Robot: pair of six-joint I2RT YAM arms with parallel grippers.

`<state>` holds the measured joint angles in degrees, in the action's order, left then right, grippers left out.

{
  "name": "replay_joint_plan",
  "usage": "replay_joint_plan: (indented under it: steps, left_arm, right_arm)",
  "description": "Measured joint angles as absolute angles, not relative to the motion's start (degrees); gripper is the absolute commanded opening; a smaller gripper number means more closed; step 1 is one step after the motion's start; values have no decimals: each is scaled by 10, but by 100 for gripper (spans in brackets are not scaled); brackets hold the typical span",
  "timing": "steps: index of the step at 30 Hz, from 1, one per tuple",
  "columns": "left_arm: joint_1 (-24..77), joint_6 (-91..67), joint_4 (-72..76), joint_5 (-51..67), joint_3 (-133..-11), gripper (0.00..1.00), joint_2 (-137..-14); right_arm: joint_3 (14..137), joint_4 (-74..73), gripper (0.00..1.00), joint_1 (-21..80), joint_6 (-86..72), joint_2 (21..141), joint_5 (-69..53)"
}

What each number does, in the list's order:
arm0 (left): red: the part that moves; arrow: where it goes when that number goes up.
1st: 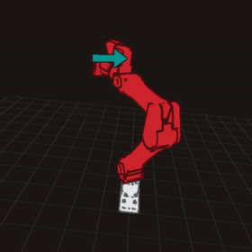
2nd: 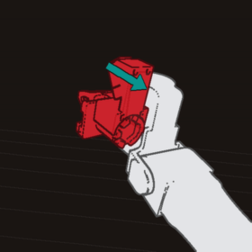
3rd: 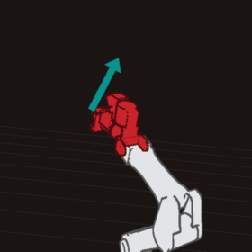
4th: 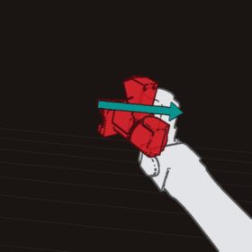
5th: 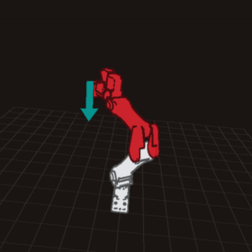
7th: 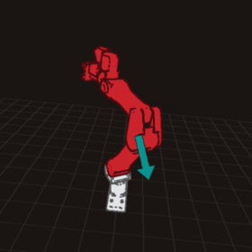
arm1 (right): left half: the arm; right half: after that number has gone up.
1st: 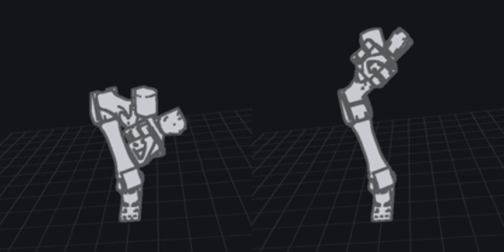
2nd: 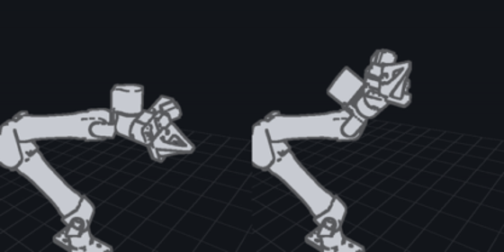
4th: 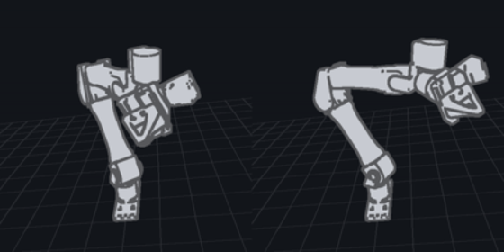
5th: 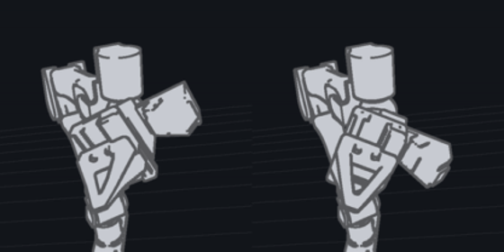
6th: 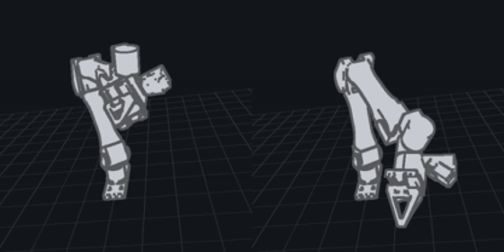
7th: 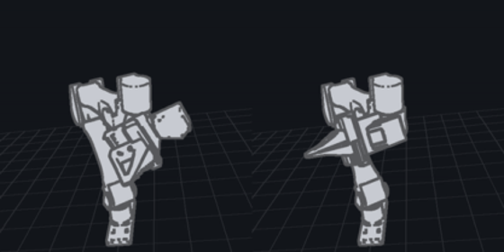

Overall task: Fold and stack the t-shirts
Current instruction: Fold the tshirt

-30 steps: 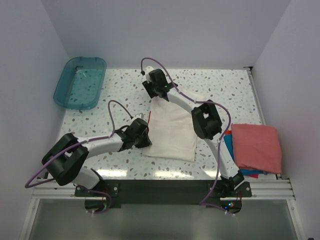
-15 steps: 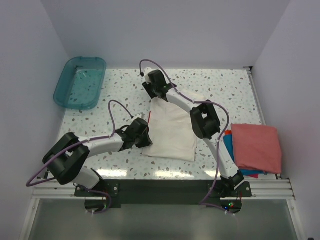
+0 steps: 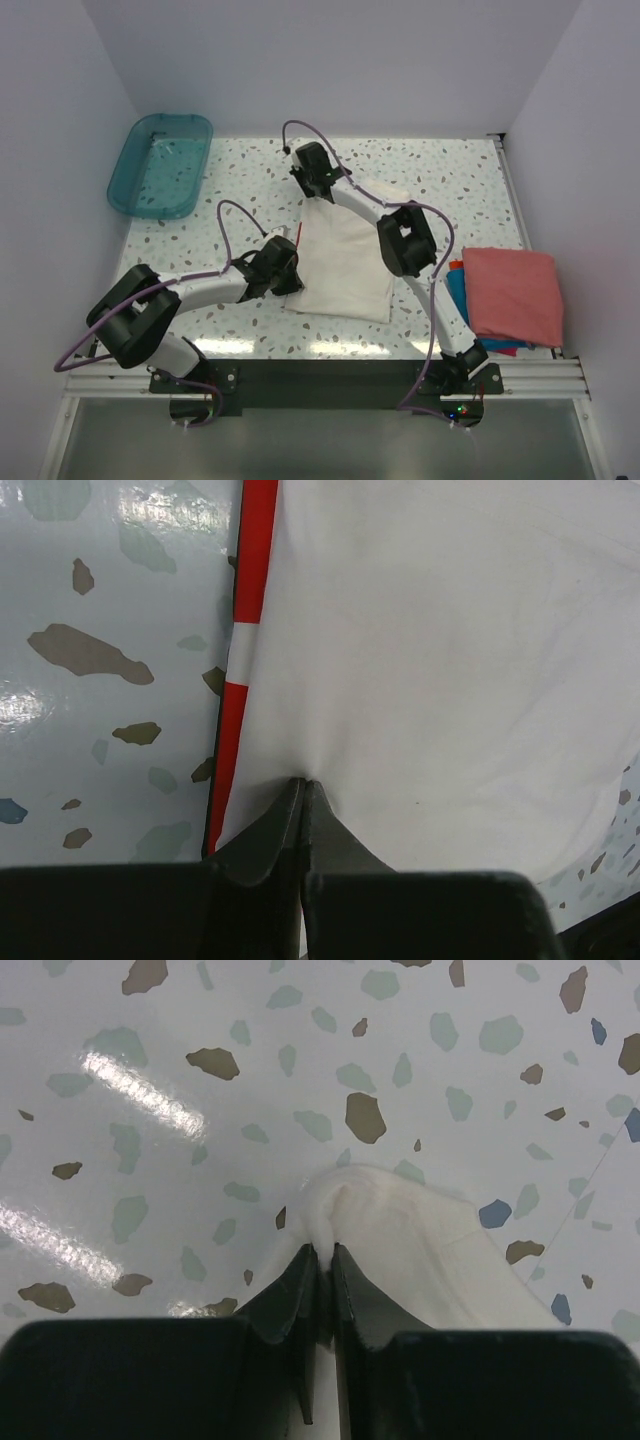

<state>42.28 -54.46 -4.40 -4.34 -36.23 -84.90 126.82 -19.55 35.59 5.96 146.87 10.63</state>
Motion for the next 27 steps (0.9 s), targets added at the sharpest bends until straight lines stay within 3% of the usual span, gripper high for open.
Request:
replay_joint_plan:
  steps: [9,14,17,27]
  left_arm:
    - [425,-550,-43,-47,-361,0,-849]
    - [428,-550,-42,-51,-361,0,-850]
    - [429,-551,-42,-52,-361,0,-850]
    - [429,-560,-36,-54,-354,0,-845]
  right_arm:
    - [1277,-206,24,302,-46,1469,15]
    - [1277,-211,54,267,-102,1469,-36]
    - [1277,-206,60,252,-125,1469,-58]
    - [1275,-188,56,223,-206,1469,-104]
